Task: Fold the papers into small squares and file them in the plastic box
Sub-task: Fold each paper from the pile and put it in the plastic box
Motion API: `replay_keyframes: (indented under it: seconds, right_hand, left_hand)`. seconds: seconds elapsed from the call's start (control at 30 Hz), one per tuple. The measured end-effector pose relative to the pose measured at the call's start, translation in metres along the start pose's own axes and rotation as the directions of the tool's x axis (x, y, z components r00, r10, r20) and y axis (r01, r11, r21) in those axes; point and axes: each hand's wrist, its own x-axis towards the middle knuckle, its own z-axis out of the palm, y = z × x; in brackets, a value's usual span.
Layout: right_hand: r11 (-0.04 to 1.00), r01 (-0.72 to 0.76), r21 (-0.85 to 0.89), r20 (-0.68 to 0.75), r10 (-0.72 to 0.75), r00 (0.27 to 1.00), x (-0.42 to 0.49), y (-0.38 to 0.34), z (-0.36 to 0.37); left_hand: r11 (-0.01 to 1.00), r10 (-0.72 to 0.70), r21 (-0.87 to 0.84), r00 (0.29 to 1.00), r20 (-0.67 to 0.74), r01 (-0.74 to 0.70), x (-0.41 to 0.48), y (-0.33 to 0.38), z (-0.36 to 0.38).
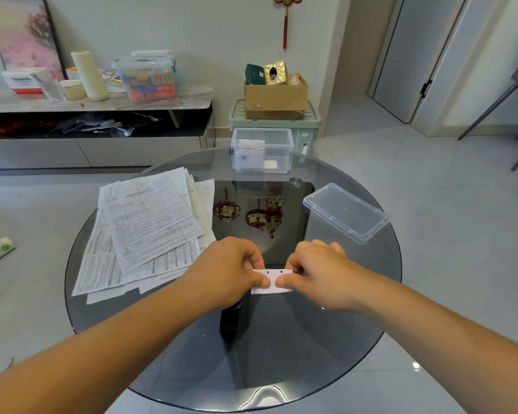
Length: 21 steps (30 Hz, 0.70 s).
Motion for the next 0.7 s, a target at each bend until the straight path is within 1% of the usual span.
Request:
replay_keyframes:
  seconds: [0.17,0.3,0.37,0.5,0.7]
  right_hand:
    - [0.998,-0.017,-0.053,-0.014,0.016,1.000,0.003,-0.005,0.001]
    - [0.996,-0.025,-0.081,0.019,0.027,0.999,0.003,-0.008,0.000]
    - [0.998,-0.031,-0.060,0.027,0.033,0.999,0.003,-0.007,-0.001]
    - [0.999,-0.046,0.019,0.008,0.046,0.999,0.006,-0.004,-0.003]
    - [0.997,-0.052,0.058,0.049,0.049,0.998,0.010,-0.002,-0.006]
  left_hand:
    - [0.989,-0.024,0.145,1.000,0.013,0.022,-0.002,0.005,0.001]
    - [0.991,-0.086,0.112,0.994,0.075,0.077,0.002,0.005,-0.004]
    - [0.990,-0.091,0.118,0.991,0.096,0.080,0.003,0.005,-0.005]
    - [0.992,-0.061,0.116,0.992,0.111,0.048,0.006,0.000,-0.008]
    - [0.989,0.036,0.139,0.989,0.146,-0.056,0.008,-0.006,-0.007]
